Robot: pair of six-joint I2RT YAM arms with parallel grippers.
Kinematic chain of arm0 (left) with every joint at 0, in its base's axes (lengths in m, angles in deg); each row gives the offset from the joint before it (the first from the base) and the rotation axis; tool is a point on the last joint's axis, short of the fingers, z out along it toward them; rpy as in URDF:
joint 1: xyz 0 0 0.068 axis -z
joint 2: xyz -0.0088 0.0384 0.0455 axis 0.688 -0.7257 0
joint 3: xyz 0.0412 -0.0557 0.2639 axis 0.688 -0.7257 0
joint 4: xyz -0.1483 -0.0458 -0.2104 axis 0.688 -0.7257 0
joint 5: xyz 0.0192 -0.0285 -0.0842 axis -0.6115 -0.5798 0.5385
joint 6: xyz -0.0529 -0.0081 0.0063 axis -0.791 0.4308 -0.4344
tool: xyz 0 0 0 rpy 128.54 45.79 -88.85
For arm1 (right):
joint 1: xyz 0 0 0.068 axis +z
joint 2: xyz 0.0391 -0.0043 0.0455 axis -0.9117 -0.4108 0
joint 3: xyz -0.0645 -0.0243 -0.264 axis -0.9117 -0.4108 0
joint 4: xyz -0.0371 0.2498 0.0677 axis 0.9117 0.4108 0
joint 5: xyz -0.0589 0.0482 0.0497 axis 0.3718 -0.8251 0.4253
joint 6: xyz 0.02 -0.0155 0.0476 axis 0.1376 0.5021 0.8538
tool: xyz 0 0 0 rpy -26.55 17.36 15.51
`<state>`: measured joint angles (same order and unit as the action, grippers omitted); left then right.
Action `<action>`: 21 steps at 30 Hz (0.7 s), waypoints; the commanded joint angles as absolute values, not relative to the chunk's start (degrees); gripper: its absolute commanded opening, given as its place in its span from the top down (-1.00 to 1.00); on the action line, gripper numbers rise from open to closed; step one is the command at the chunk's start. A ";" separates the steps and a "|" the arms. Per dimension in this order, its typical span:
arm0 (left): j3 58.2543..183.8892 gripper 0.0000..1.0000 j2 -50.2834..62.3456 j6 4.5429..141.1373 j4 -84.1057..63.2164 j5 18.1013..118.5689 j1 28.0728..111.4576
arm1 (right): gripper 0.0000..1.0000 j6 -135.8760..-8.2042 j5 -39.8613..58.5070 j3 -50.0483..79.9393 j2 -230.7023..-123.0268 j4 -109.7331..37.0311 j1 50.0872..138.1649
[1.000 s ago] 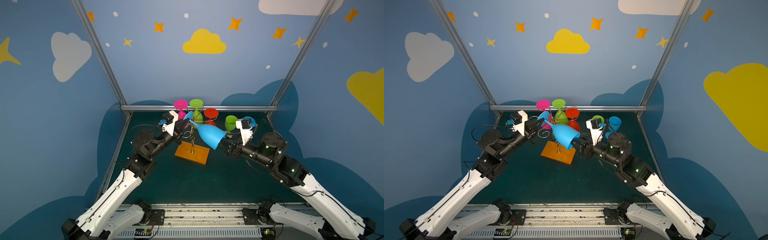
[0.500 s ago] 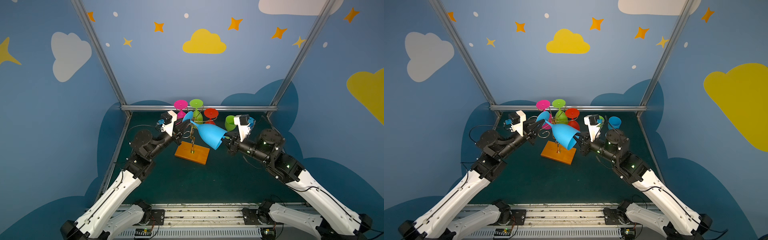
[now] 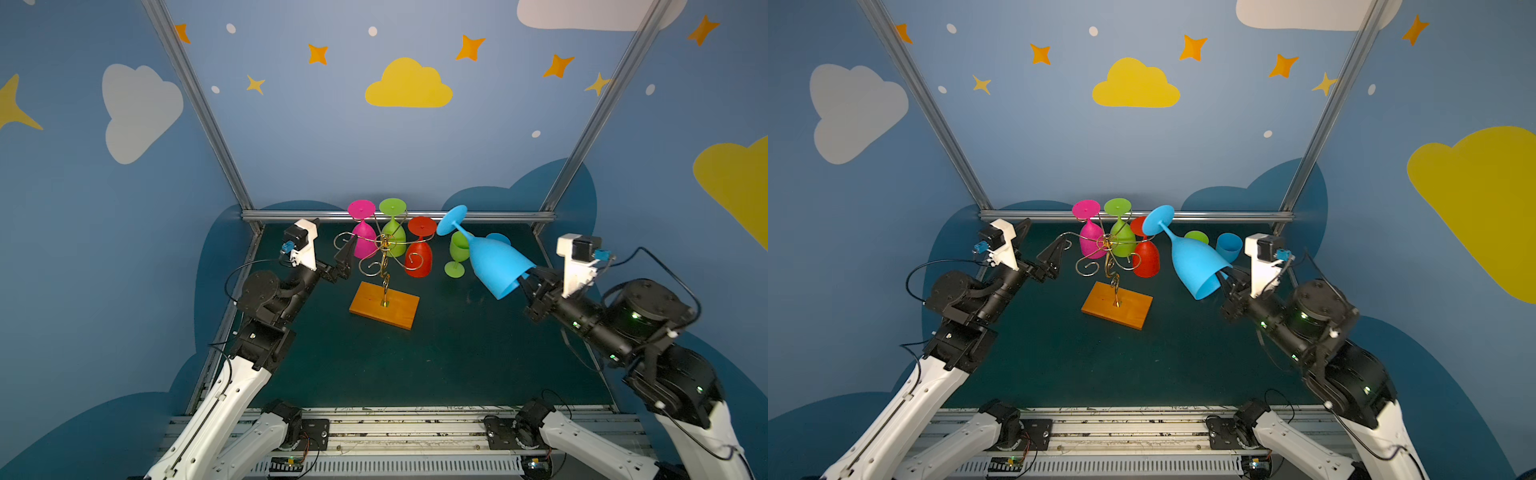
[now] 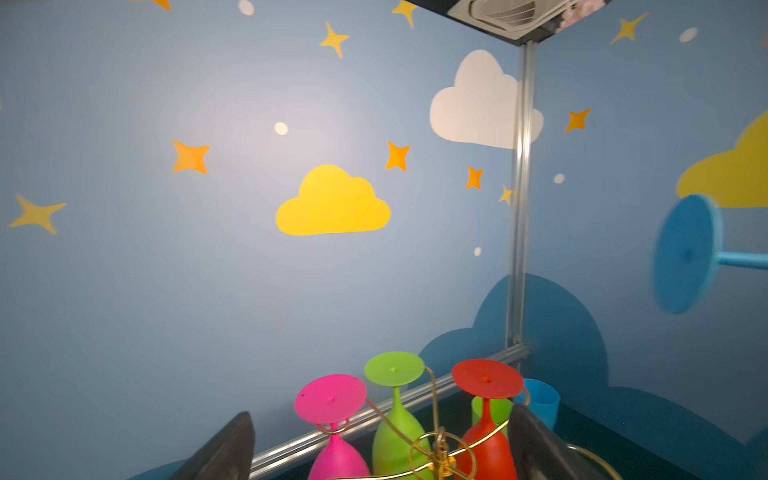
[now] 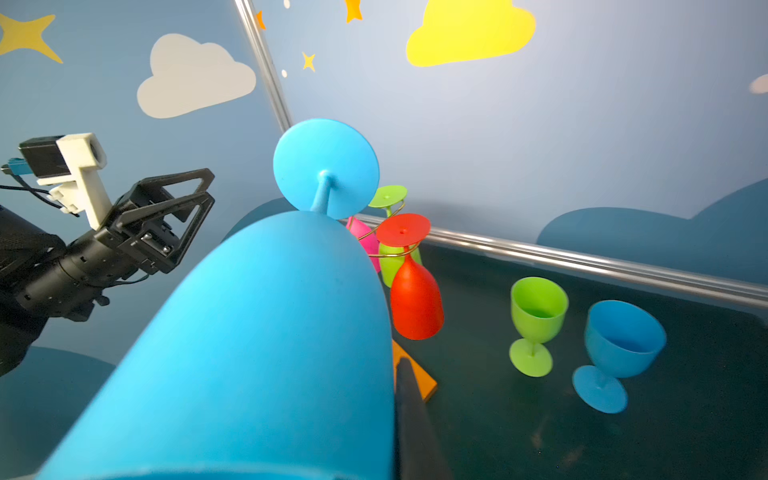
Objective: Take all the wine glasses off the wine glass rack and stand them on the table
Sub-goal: 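Stand the blue glass upright beside the other blue glass with the right gripper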
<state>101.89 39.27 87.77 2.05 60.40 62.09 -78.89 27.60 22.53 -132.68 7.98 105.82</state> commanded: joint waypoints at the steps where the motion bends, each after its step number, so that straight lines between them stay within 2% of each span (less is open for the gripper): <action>1: 99.80 -0.88 40.38 83.53 3.53 58.39 57.80 | 1.00 -80.17 34.55 23.44 -134.40 25.57 105.47; 5: 95.98 -0.89 41.83 79.10 5.14 56.88 52.53 | 1.00 -78.52 35.62 22.22 -136.21 34.71 104.79; 9: 91.03 -0.90 41.84 76.39 8.07 57.71 48.09 | 1.00 -79.24 35.94 19.45 -139.60 37.45 102.79; 12: 89.00 -0.90 41.86 71.89 8.83 58.96 44.03 | 1.00 -80.84 34.06 17.71 -144.57 36.48 98.62; 16: 88.97 -0.90 43.13 75.98 8.22 59.18 43.48 | 1.00 -83.38 27.53 16.96 -152.98 35.09 90.29; 21: 87.56 -0.92 45.53 77.93 8.43 57.50 43.48 | 1.00 -86.20 29.16 19.88 -160.49 37.76 83.03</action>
